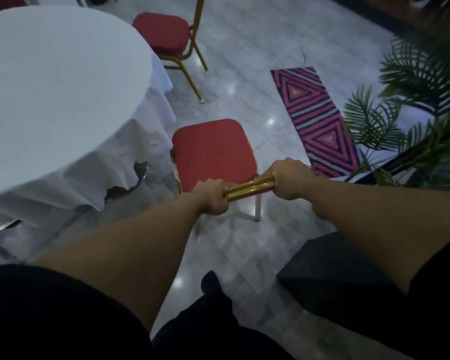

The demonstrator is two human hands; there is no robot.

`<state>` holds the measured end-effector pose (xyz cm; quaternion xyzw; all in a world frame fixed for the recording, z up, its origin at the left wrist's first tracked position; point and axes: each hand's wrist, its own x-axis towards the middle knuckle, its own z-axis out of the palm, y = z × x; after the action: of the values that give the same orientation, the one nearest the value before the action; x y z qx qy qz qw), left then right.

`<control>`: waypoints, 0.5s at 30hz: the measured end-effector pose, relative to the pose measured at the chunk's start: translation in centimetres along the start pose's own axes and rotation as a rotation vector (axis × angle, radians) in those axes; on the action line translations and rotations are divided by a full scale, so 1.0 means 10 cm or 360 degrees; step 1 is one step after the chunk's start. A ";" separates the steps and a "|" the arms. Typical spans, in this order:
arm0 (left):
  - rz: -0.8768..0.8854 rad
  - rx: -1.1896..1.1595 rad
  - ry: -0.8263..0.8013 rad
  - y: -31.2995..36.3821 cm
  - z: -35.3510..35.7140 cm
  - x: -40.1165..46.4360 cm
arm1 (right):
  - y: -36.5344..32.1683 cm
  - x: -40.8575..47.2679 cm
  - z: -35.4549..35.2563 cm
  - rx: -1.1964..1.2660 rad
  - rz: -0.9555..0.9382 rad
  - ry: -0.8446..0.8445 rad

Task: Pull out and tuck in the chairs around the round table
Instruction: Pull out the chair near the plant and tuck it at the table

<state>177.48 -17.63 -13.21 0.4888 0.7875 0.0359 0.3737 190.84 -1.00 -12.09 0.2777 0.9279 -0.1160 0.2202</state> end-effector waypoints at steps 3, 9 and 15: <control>-0.0036 -0.0096 0.0050 0.02 -0.09 0.01 | 0.04 0.21 -0.10 -0.0086 -0.0079 -0.0005; -0.0186 -0.0246 0.0090 -0.09 -0.15 0.04 | -0.06 0.55 -0.25 -0.0217 -0.0225 -0.0046; -0.0416 -0.0407 0.0234 -0.11 -0.17 0.04 | -0.15 0.91 -0.46 -0.0383 -0.0496 -0.0056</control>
<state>175.51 -17.37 -12.72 0.3271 0.8584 0.1223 0.3757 181.58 3.56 -12.23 0.1003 0.9628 -0.0417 0.2475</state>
